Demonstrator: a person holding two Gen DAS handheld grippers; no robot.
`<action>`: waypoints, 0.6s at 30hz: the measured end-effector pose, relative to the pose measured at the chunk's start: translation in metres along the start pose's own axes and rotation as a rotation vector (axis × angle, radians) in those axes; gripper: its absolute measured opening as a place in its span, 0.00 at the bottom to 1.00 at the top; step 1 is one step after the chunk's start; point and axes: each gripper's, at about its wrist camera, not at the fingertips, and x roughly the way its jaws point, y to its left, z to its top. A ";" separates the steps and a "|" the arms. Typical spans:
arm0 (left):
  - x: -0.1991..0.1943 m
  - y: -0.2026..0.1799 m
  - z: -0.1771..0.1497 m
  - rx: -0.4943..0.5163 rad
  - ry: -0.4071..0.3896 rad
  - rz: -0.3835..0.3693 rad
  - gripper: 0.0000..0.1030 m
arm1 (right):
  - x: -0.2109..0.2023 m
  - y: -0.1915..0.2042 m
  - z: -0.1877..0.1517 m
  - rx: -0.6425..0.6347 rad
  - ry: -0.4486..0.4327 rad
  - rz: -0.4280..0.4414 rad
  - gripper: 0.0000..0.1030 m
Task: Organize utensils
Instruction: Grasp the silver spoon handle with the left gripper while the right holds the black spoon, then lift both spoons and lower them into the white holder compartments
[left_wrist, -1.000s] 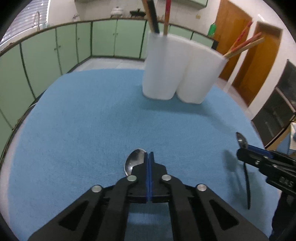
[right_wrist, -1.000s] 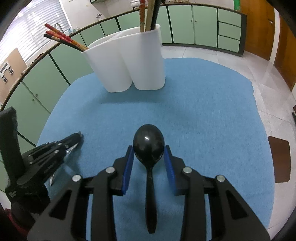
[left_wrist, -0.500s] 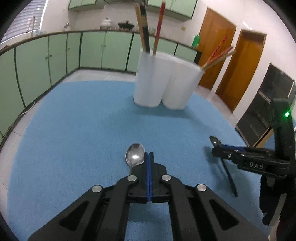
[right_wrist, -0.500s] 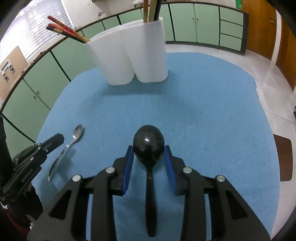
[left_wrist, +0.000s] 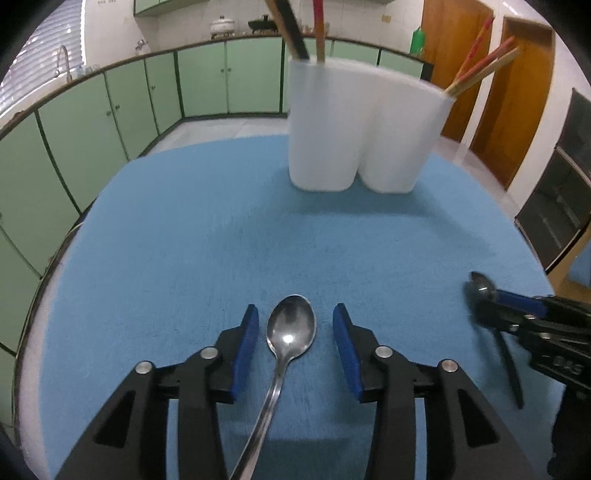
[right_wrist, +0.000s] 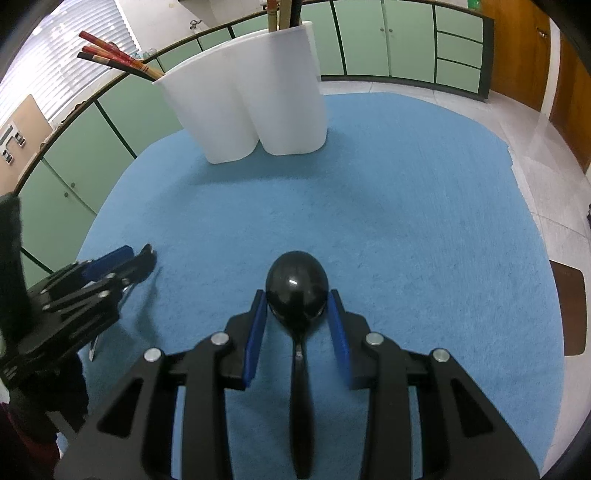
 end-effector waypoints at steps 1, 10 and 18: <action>0.004 0.000 0.000 0.001 0.012 0.002 0.40 | 0.000 0.000 0.000 -0.003 0.001 0.001 0.31; -0.001 -0.002 -0.002 -0.018 -0.028 -0.031 0.28 | -0.013 0.000 0.003 -0.014 -0.064 0.016 0.31; -0.089 0.011 -0.009 -0.070 -0.407 -0.190 0.28 | -0.068 0.017 0.008 -0.098 -0.351 0.115 0.31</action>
